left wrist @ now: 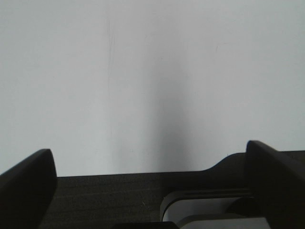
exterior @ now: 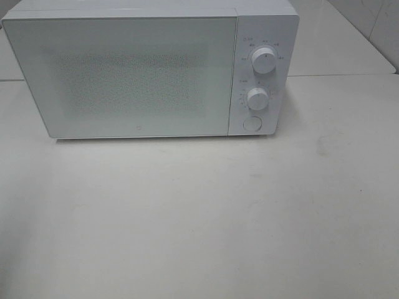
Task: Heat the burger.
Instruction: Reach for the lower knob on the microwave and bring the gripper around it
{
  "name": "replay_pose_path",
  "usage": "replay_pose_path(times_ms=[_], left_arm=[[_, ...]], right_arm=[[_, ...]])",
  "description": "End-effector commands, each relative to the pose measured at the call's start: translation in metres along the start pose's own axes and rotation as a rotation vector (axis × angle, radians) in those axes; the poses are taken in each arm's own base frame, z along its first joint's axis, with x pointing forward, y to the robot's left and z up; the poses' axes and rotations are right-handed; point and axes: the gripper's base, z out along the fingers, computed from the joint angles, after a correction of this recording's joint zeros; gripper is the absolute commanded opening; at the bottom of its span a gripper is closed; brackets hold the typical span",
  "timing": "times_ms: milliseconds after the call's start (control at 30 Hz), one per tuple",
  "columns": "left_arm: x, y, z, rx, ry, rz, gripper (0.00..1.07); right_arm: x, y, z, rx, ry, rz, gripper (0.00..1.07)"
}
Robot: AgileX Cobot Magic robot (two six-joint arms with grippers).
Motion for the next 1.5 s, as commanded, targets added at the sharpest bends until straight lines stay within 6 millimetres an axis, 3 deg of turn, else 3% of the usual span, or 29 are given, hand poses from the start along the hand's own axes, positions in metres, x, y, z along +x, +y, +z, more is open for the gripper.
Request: replay_pose_path(times_ms=[33,200,400,567,1500], left_arm=[[0.018,0.000,-0.003,-0.002,-0.023,0.002,1.00],[0.051,-0.001,-0.002,-0.010,-0.200,0.007,1.00],[0.074,-0.002,-0.006,-0.014,-0.399,0.013,1.00],[0.099,-0.005,-0.022,-0.004,-0.592,0.017,1.00],[0.096,-0.006,-0.021,0.010,-0.568,0.013,1.00]], right_arm=[[0.003,0.000,-0.003,0.009,-0.032,0.010,0.70],[0.003,0.000,-0.003,0.009,-0.032,0.010,0.70],[0.003,0.000,-0.003,0.009,-0.032,0.010,0.70],[0.003,0.000,-0.003,0.009,-0.032,0.010,0.70],[0.002,0.000,-0.001,0.009,-0.023,0.010,0.70]])
